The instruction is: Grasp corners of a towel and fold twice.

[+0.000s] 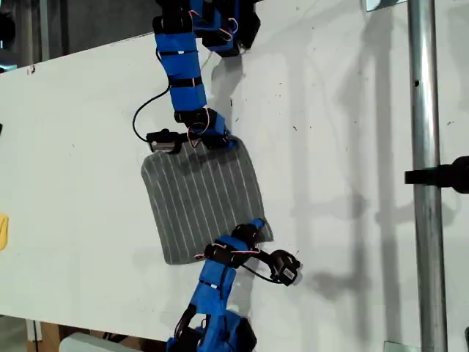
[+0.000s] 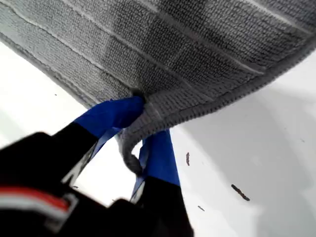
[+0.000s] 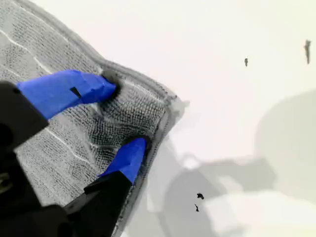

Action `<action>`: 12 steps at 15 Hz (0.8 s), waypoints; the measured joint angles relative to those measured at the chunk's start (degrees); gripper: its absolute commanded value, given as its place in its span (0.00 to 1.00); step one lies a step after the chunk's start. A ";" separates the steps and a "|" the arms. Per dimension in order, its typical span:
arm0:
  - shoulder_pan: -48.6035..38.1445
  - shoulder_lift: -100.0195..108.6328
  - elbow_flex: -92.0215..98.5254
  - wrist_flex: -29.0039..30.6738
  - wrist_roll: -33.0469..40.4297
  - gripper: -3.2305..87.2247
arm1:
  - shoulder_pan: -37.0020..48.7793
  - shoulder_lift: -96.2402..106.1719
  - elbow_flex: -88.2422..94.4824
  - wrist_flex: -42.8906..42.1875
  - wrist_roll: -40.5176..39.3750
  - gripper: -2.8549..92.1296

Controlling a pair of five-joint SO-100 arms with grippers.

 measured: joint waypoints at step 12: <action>4.31 12.83 -4.13 11.25 -3.34 0.01 | -7.91 19.78 8.00 0.62 4.92 0.03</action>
